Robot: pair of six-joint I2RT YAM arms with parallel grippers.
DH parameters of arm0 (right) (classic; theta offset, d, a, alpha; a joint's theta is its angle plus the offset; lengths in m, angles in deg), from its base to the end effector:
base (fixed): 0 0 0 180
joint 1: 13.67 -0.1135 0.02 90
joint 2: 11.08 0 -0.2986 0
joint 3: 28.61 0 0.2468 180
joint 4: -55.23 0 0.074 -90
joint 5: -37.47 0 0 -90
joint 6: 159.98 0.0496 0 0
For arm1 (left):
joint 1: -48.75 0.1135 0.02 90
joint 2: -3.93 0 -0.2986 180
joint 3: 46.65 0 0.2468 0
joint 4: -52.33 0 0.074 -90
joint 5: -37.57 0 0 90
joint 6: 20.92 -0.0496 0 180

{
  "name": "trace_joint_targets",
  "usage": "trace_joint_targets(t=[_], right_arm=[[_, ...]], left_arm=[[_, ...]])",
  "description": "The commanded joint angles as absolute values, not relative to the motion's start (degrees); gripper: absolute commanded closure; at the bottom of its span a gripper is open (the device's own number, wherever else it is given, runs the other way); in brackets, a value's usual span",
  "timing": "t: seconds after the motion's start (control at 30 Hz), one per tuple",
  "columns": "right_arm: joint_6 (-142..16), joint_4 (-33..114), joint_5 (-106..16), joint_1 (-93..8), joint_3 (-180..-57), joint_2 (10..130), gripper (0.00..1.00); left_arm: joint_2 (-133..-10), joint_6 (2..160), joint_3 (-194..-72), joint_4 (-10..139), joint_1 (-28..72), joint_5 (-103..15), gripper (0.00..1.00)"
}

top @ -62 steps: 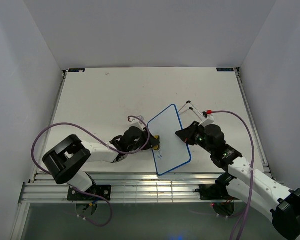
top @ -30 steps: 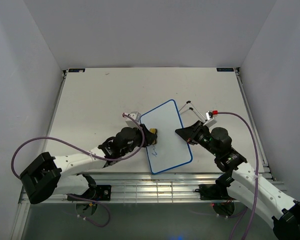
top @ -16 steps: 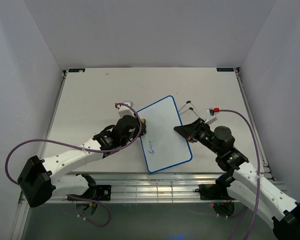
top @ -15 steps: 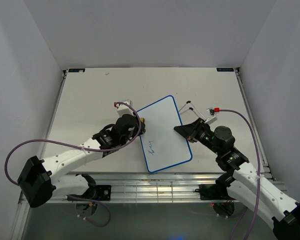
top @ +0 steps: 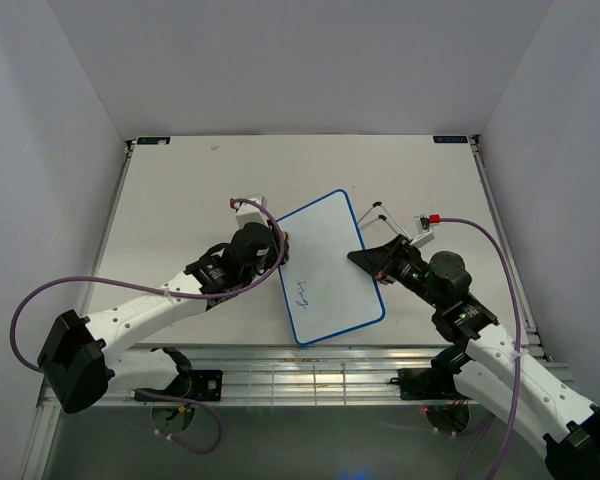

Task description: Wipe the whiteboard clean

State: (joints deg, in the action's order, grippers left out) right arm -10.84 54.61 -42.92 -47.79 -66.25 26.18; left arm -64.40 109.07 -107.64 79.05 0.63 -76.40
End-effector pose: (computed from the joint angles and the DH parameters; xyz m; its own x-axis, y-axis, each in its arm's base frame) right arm 0.1212 0.0921 0.2954 -0.5952 0.6191 -0.5123 -0.3516 0.3727 0.8588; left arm 0.1841 -0.1752 0.2926 -0.5793 -0.2336 -0.7809 0.1088 0.9273 -0.3581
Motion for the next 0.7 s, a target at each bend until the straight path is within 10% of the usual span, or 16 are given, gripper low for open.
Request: trace_joint_targets(t=[0.0,0.67], right_arm=[[-5.0,71.4,-35.9,-48.6,-71.3,25.0,0.92],[-4.8,71.5,-35.3,-48.6,-71.3,22.4,0.92]], left_arm=[[-65.8,109.4,-106.8,76.8,-1.0,-70.5,1.0],[-68.9,106.8,-109.6,75.4,6.3,-67.4,1.0]])
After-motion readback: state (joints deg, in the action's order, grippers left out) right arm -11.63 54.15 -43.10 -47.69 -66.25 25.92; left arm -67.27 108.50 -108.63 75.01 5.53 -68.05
